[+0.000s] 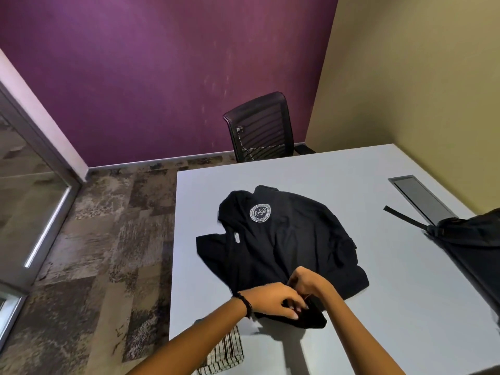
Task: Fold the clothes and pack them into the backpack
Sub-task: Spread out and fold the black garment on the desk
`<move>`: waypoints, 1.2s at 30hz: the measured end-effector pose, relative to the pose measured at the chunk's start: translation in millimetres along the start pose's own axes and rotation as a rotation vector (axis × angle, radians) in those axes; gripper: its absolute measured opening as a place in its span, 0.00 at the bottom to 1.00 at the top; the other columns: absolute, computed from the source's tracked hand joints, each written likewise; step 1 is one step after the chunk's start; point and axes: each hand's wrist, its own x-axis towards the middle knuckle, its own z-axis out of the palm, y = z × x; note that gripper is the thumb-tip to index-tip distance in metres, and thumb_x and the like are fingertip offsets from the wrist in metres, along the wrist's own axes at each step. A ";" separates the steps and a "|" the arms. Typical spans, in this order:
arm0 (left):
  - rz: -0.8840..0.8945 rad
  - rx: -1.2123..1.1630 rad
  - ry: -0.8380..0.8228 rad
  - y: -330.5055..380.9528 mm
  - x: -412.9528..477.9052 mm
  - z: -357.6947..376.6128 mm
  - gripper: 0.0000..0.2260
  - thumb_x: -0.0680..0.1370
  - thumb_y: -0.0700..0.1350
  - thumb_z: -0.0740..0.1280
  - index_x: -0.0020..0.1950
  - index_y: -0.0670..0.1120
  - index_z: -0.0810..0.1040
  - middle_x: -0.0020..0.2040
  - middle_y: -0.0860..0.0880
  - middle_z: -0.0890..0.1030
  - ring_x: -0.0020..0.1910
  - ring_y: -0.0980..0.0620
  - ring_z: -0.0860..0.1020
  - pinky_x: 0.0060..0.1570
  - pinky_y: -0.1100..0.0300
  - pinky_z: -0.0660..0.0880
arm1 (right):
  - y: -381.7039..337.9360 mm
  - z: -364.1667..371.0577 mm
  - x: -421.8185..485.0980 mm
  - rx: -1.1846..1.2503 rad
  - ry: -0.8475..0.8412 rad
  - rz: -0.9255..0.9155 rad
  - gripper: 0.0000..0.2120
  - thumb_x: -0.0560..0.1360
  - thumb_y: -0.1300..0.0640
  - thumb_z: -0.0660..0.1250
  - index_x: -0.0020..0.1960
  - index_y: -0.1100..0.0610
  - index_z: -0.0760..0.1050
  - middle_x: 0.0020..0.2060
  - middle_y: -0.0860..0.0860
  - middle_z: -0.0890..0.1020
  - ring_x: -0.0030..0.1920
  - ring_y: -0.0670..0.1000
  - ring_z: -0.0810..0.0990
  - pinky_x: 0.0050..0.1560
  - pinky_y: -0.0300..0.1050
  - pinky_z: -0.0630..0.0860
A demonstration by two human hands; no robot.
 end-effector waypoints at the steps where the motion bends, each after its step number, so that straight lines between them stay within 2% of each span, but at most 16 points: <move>1: -0.044 -0.065 0.038 -9.9 -4.5 -5.9 0.14 0.77 0.42 0.66 0.62 0.44 0.77 0.57 0.45 0.81 0.54 0.52 0.78 0.56 0.63 0.72 | 3.7 0.4 2.5 0.045 -0.024 0.019 0.14 0.70 0.70 0.68 0.55 0.64 0.79 0.44 0.61 0.81 0.42 0.58 0.82 0.29 0.38 0.77; 4: -0.225 -0.196 0.223 -49.4 -15.5 -21.8 0.10 0.77 0.42 0.67 0.57 0.44 0.80 0.52 0.45 0.83 0.39 0.67 0.77 0.47 0.72 0.71 | 13.4 0.3 2.7 0.143 -0.049 0.086 0.12 0.68 0.73 0.69 0.51 0.63 0.77 0.37 0.58 0.78 0.31 0.53 0.79 0.27 0.37 0.77; 6: -0.373 -0.255 0.369 -76.2 -21.6 -28.0 0.10 0.77 0.41 0.66 0.56 0.44 0.80 0.53 0.44 0.82 0.36 0.68 0.75 0.48 0.72 0.72 | 18.3 0.0 4.8 0.169 -0.055 0.099 0.11 0.69 0.72 0.68 0.47 0.60 0.75 0.34 0.55 0.76 0.30 0.50 0.77 0.30 0.38 0.79; 9: -0.560 -0.301 0.562 -110.8 -27.3 -29.0 0.13 0.77 0.39 0.64 0.61 0.44 0.77 0.58 0.44 0.79 0.52 0.53 0.78 0.61 0.58 0.72 | 21.7 0.7 9.5 0.186 -0.058 0.097 0.10 0.70 0.71 0.67 0.46 0.58 0.74 0.34 0.54 0.76 0.32 0.49 0.77 0.28 0.38 0.77; 11: -0.648 -0.298 0.627 -124.6 -26.0 -26.1 0.18 0.78 0.40 0.64 0.68 0.43 0.70 0.66 0.42 0.72 0.63 0.46 0.73 0.66 0.57 0.69 | 24.4 0.9 14.3 0.185 -0.057 0.090 0.10 0.71 0.70 0.67 0.47 0.57 0.74 0.34 0.53 0.76 0.32 0.48 0.77 0.26 0.36 0.75; 13: -0.731 -0.333 0.647 -132.9 -20.1 -23.3 0.24 0.79 0.41 0.64 0.73 0.41 0.62 0.71 0.40 0.65 0.69 0.43 0.67 0.69 0.55 0.64 | 25.8 -0.8 16.7 0.182 -0.101 0.070 0.10 0.71 0.70 0.67 0.47 0.57 0.74 0.33 0.52 0.77 0.31 0.47 0.77 0.27 0.36 0.75; 17: -0.905 -0.359 0.572 -151.0 -1.8 -17.4 0.33 0.78 0.47 0.65 0.76 0.39 0.52 0.74 0.38 0.58 0.72 0.40 0.62 0.71 0.52 0.61 | 25.7 -8.3 24.4 0.204 -0.280 0.008 0.12 0.70 0.72 0.67 0.46 0.57 0.76 0.33 0.50 0.77 0.31 0.47 0.79 0.33 0.40 0.79; 20: -1.039 -0.207 0.612 -157.4 9.0 -15.1 0.34 0.76 0.54 0.66 0.75 0.40 0.56 0.71 0.40 0.64 0.70 0.41 0.63 0.69 0.49 0.64 | 20.6 -13.1 31.4 0.236 -0.416 -0.006 0.15 0.70 0.74 0.65 0.49 0.57 0.77 0.35 0.50 0.76 0.38 0.52 0.80 0.33 0.42 0.80; 22: -1.115 -0.101 0.639 -160.0 10.3 -16.3 0.31 0.75 0.56 0.66 0.71 0.41 0.63 0.68 0.42 0.68 0.68 0.42 0.65 0.67 0.48 0.65 | 14.5 -15.8 36.8 0.223 -0.487 -0.003 0.17 0.70 0.75 0.65 0.50 0.56 0.77 0.33 0.49 0.77 0.36 0.50 0.80 0.33 0.41 0.80; 25: -1.070 -0.268 0.637 -167.3 4.2 -21.2 0.18 0.75 0.52 0.68 0.59 0.43 0.74 0.59 0.44 0.76 0.62 0.43 0.73 0.60 0.52 0.69 | 3.7 -18.3 48.0 0.157 -0.567 0.007 0.17 0.71 0.75 0.64 0.51 0.56 0.76 0.29 0.46 0.80 0.32 0.47 0.80 0.34 0.41 0.80; 27: -0.987 -0.411 0.673 -168.2 -1.5 -24.6 0.10 0.74 0.49 0.71 0.48 0.43 0.76 0.50 0.45 0.78 0.53 0.45 0.77 0.54 0.55 0.72 | -4.5 -18.4 55.1 0.108 -0.571 0.015 0.16 0.71 0.74 0.64 0.52 0.56 0.75 0.31 0.49 0.79 0.32 0.46 0.79 0.34 0.41 0.80; 28: -0.945 -0.442 0.694 -170.8 -3.0 -25.6 0.10 0.73 0.49 0.72 0.45 0.43 0.76 0.48 0.45 0.78 0.51 0.46 0.78 0.52 0.56 0.73 | -9.2 -18.4 59.3 0.080 -0.564 0.013 0.15 0.72 0.72 0.62 0.53 0.56 0.74 0.33 0.50 0.78 0.32 0.46 0.78 0.35 0.40 0.80; 29: -0.908 -0.487 0.724 -171.6 -3.8 -27.7 0.11 0.72 0.48 0.72 0.45 0.42 0.78 0.49 0.44 0.79 0.51 0.46 0.78 0.52 0.56 0.75 | -13.7 -18.4 64.2 0.050 -0.551 0.006 0.13 0.73 0.70 0.61 0.53 0.56 0.73 0.35 0.50 0.77 0.32 0.44 0.78 0.35 0.40 0.79; 31: -0.804 -0.721 0.799 -164.9 -7.1 -35.2 0.11 0.74 0.45 0.70 0.53 0.40 0.79 0.52 0.46 0.79 0.53 0.47 0.78 0.51 0.61 0.74 | -23.5 -18.7 74.7 0.011 -0.478 -0.019 0.10 0.75 0.67 0.58 0.51 0.55 0.72 0.35 0.49 0.77 0.31 0.42 0.78 0.35 0.40 0.77; 33: -0.687 -0.980 0.853 -152.5 -11.3 -45.9 0.14 0.76 0.41 0.67 0.61 0.43 0.76 0.55 0.49 0.79 0.53 0.50 0.77 0.51 0.64 0.73 | -31.7 -20.6 86.7 0.005 -0.289 -0.075 0.11 0.75 0.67 0.55 0.48 0.54 0.71 0.35 0.49 0.77 0.31 0.43 0.78 0.33 0.38 0.74; 36: -0.557 -1.107 0.913 -140.8 -18.0 -60.3 0.15 0.76 0.38 0.67 0.61 0.49 0.72 0.55 0.50 0.78 0.50 0.55 0.77 0.48 0.67 0.75 | -41.1 -30.7 100.6 0.003 0.073 -0.235 0.13 0.73 0.69 0.58 0.48 0.53 0.73 0.39 0.53 0.79 0.36 0.49 0.78 0.36 0.34 0.70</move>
